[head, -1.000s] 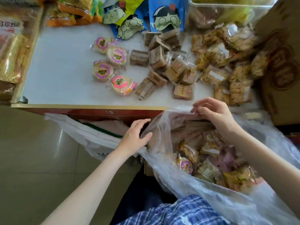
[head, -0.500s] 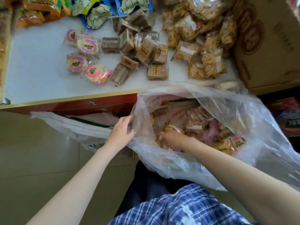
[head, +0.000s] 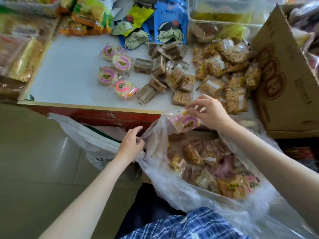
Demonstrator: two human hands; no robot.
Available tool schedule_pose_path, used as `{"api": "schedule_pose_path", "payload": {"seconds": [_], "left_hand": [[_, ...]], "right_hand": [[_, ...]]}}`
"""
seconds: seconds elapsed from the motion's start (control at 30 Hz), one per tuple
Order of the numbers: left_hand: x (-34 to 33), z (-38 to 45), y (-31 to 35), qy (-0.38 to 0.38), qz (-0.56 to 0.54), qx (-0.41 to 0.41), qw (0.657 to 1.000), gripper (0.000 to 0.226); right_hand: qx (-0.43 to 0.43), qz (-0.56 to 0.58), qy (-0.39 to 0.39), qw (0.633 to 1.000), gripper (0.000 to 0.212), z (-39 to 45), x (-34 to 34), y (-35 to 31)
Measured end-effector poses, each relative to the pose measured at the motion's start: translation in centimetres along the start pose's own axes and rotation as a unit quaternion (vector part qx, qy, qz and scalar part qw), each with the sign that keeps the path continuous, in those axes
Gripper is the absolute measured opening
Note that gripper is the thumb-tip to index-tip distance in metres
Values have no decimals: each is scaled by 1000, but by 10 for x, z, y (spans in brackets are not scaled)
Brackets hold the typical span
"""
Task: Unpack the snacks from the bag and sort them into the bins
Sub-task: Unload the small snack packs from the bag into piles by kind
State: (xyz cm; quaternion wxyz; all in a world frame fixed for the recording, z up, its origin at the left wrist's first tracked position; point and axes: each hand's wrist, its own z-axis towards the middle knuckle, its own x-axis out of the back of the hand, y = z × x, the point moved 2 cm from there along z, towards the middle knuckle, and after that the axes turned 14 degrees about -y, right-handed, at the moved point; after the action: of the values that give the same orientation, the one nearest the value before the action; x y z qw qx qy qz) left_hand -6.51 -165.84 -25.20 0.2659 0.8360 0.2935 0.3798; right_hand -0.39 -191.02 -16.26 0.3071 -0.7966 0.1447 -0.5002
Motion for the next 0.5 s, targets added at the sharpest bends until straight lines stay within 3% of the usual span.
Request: {"api": "schedule_pose_path", "payload": {"seconds": [0.1,0.23,0.37,0.5], "left_hand": [[19,0,-13,7,-18,12,1000,49],[46,2,-28,20,-25,24,999,49],[62,6,-41,19,1,27,999,47],[62,10,-50,5,16,40,999,47]], "right_hand": [[-41,117,61,990,9,52,7,-22],[-122,302,36,945,6,131,-28,-43],[-158,434,26,886,30,192,-50,-82],[-141,596,-50,789,56,211,-62,-113]]}}
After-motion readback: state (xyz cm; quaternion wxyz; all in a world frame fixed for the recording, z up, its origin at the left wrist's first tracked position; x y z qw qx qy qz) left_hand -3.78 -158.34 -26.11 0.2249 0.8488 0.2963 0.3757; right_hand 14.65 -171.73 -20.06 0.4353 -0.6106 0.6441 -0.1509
